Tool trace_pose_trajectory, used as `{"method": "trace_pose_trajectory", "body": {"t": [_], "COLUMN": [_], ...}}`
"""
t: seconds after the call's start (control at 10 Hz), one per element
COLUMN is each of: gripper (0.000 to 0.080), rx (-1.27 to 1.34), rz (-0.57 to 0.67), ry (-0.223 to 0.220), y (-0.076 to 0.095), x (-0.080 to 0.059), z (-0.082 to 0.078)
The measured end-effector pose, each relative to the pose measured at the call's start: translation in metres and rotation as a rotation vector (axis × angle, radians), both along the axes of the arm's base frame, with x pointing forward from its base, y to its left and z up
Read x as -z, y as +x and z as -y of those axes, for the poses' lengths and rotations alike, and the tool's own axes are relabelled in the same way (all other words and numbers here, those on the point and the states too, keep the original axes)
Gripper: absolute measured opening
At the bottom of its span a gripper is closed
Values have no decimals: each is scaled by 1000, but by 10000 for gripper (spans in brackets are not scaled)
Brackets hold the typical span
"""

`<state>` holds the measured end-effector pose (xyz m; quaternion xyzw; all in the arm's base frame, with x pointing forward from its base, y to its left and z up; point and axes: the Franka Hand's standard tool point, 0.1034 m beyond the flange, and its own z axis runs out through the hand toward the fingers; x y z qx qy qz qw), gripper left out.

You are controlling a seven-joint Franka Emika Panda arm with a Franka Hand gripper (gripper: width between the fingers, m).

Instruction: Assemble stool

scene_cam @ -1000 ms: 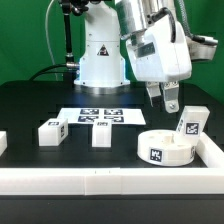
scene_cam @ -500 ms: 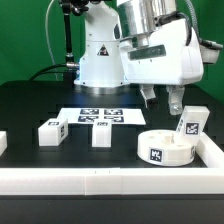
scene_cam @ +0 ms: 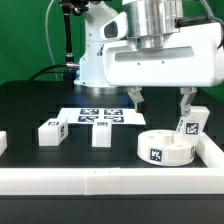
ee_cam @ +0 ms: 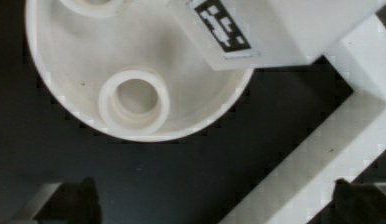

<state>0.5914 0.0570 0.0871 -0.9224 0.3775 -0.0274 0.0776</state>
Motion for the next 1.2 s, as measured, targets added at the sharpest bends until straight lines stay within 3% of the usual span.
{"method": "trace_pose_trajectory", "body": {"t": [0.3,0.6,0.8,1.2], "gripper": [649,649,649,649], "rx": [-260,-619,-640,-657], "rz": [44,119,136,135], "ry": [-37,-143,-179,-182], "y": [0,-10,-16,-17], "x": [1,14,19,21], "z": [5,66,92,92]}}
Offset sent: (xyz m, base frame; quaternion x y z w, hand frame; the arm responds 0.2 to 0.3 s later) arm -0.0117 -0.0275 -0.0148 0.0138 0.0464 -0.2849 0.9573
